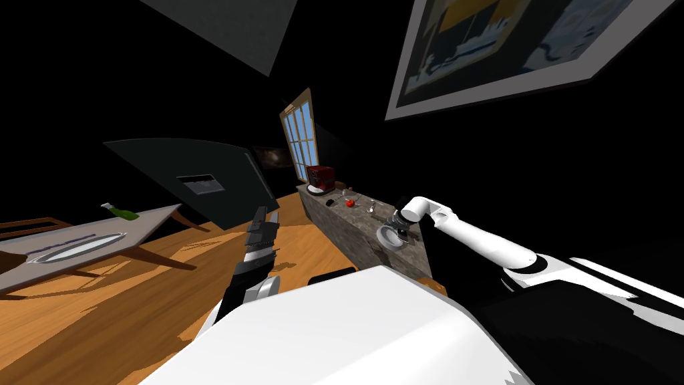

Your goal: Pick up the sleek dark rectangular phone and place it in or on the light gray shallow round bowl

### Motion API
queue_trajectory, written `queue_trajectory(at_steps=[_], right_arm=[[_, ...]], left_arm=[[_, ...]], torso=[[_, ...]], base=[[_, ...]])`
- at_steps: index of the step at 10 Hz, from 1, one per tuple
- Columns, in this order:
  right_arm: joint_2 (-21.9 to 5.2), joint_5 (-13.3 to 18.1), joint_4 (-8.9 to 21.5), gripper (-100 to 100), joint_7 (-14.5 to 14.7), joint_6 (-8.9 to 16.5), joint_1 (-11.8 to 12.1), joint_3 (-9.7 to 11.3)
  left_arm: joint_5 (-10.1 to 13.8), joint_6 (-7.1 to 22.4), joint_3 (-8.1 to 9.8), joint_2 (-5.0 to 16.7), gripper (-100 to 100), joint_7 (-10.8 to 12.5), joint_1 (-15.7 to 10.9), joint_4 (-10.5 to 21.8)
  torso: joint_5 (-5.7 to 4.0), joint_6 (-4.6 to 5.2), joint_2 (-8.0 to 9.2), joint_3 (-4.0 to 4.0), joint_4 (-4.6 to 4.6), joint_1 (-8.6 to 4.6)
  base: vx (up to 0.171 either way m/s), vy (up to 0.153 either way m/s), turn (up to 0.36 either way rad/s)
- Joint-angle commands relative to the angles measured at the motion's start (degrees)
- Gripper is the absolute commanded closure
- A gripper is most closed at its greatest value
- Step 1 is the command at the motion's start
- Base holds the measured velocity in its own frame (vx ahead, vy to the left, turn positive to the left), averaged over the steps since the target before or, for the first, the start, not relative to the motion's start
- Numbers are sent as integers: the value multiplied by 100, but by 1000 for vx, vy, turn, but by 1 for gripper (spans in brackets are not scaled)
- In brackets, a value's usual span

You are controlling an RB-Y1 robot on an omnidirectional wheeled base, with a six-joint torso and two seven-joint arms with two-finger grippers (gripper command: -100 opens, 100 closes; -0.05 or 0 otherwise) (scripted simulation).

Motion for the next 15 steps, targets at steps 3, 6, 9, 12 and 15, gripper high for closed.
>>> queue_trajectory(at_steps=[3, 6, 9, 12, 15], right_arm=[[-629, 67, -124, -100, -567, -605, 178, 608], [-929, 67, -124, -100, -567, -1060, 178, 633], [-1365, 124, -260, -100, -972, -1559, 348, 1071], [-1839, 124, -260, -100, -1144, -2068, 348, 1258], [-2102, 181, -397, -100, -1429, -2503, 518, 1560]], left_arm=[[0, 0, 0, 0, 0, 0, 0, 0], [0, 0, 0, 0, 0, 0, 0, 0], [0, 0, 0, 0, 0, 0, 0, 0], [0, 0, 0, 0, 0, 0, 0, 0], [0, 0, 0, 0, 0, 0, 0, 0]], torso=[[1, -1, -11, -7, -3, 6], [0, 0, -1, -1, 0, 0], [0, -2, -6, -4, -2, 4], [1, 0, -3, -2, -1, 2], [-1, 0, 0, 0, 0, 0]], base=[[23, 11, 51], [0, 0, 0], [18, 9, 55], [7, 2, -7], [7, 3, 35]])
